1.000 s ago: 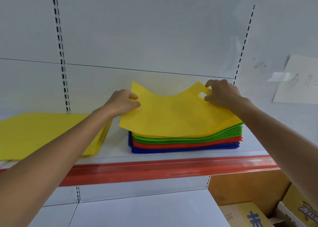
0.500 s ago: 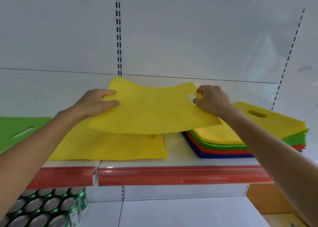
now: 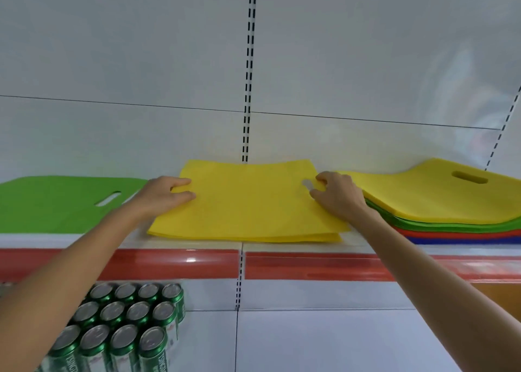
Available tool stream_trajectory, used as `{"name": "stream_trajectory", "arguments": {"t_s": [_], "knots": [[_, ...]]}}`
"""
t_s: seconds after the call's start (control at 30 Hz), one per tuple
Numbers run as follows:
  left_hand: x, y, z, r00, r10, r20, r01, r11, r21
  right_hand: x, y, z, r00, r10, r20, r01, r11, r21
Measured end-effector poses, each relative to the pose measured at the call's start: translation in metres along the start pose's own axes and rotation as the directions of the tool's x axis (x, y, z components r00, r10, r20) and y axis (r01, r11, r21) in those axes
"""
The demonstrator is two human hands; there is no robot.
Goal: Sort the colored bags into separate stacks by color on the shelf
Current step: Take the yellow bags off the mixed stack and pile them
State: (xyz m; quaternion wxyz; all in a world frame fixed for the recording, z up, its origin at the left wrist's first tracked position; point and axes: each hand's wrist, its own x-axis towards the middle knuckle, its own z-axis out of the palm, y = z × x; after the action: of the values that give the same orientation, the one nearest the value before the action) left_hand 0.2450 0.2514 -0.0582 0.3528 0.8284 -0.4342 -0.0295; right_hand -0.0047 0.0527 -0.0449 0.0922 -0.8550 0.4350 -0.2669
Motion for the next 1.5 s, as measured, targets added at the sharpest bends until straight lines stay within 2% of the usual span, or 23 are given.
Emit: {"name": "stream_trajectory", "arguments": {"t_s": [0.23,0.47,0.6,0.7,0.8,0.87,1.0,1.17,1.23,1.5], "knots": [[0.002,-0.023,0.005,0.997,-0.009,0.082,0.004,0.998,0.06,-0.008,0.0,0.025,0.993,0.065,0.095,-0.061,0.997,-0.043],[0.005,-0.028,0.005,0.994,0.0,0.109,-0.008,0.997,0.073,-0.004,0.002,0.03,0.991,0.052,0.124,-0.04,0.994,-0.103],[0.004,-0.025,0.002,0.996,-0.012,0.089,0.001,0.992,0.129,-0.003,0.003,0.029,0.99,0.02,0.143,-0.014,0.999,-0.041],[0.006,-0.002,-0.002,0.999,0.05,-0.005,-0.047,0.969,0.244,-0.001,-0.002,0.009,0.997,-0.042,0.057,0.04,0.998,0.039],[0.008,0.047,0.002,0.981,0.192,-0.023,-0.183,0.961,0.206,0.007,-0.003,-0.031,0.989,-0.127,-0.077,0.131,0.99,0.052],[0.009,0.083,0.013,0.972,0.236,0.001,-0.234,0.962,0.138,0.014,0.006,-0.059,0.979,-0.145,-0.142,0.152,0.987,0.041],[0.016,0.145,0.049,0.956,0.285,0.068,-0.29,0.954,0.076,0.029,0.053,-0.101,0.981,-0.077,-0.176,0.081,0.997,0.018],[0.024,0.211,0.116,0.932,0.311,0.188,-0.333,0.938,0.098,0.031,0.144,-0.142,0.978,0.111,-0.176,-0.116,0.993,-0.019],[0.029,0.238,0.141,0.927,0.308,0.216,-0.337,0.935,0.113,0.034,0.184,-0.158,0.972,0.144,-0.187,-0.154,0.987,-0.043],[0.037,0.288,0.207,0.944,0.112,0.31,-0.214,0.924,0.317,0.055,0.261,-0.167,0.986,0.125,-0.107,-0.144,0.969,-0.201]]}}
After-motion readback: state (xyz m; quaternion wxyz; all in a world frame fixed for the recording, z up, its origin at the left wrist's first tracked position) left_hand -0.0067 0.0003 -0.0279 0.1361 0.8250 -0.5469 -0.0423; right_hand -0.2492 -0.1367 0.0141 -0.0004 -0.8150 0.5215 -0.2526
